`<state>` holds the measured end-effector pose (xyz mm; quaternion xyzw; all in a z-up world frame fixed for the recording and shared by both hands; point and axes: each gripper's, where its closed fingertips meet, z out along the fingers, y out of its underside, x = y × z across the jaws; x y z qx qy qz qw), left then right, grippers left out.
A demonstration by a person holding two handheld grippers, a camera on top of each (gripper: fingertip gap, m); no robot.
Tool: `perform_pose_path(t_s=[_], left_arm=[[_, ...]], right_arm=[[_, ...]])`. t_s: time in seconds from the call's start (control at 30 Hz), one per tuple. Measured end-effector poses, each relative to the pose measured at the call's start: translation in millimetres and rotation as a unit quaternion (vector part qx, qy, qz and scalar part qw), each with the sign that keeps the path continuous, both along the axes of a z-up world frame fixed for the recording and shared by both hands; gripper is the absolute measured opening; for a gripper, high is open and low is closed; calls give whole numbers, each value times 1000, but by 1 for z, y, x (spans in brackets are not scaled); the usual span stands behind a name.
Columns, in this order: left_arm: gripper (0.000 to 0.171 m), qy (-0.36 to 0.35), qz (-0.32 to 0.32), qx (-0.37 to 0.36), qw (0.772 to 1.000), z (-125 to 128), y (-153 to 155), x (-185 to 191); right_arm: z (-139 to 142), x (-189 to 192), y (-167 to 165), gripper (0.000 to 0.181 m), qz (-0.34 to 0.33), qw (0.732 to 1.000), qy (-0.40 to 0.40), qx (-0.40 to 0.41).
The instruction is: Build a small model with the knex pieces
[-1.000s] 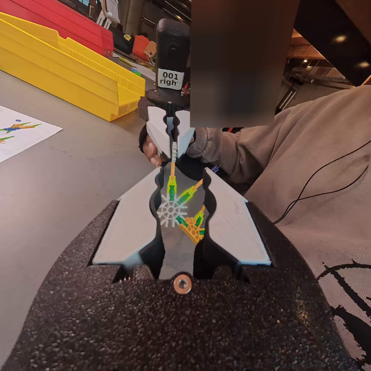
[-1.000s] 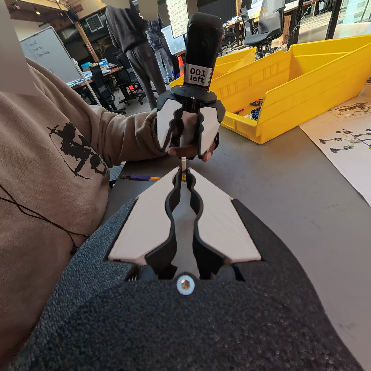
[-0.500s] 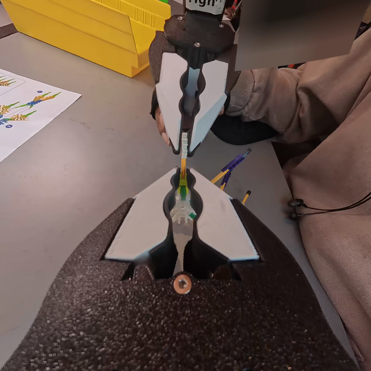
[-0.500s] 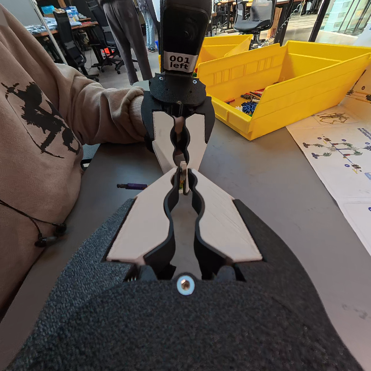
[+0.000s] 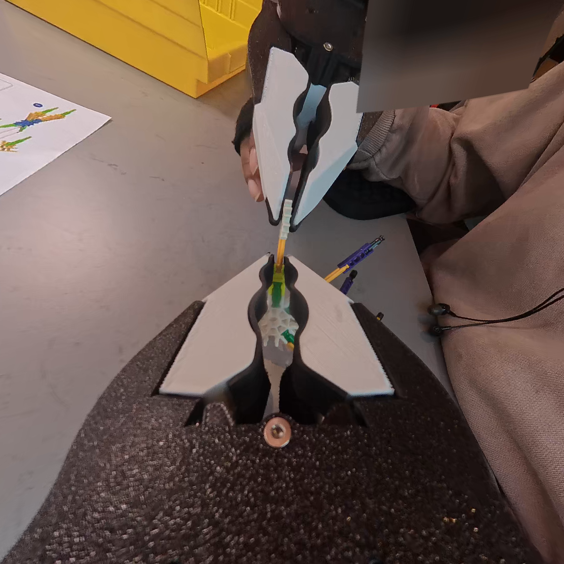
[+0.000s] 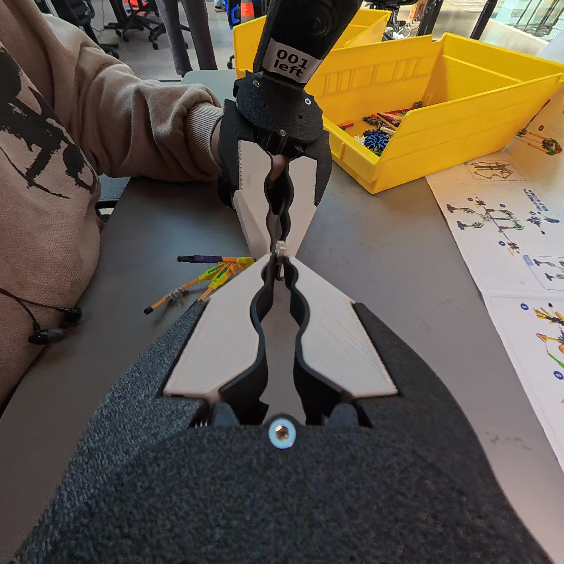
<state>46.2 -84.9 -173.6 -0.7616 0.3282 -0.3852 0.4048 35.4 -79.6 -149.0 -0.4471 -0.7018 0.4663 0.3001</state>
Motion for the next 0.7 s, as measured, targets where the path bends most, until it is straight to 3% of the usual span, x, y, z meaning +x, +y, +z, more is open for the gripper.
perform_pose_path(t_s=[0.57, 0.7], left_arm=[[5, 10, 7, -36, 999, -11, 1, 2], [4, -28, 44, -71, 996, -7, 11, -5]], right_arm=[[-10, -4, 2, 3, -8, 1000, -18, -22], [-6, -13, 10, 3, -44, 998, 13, 35]])
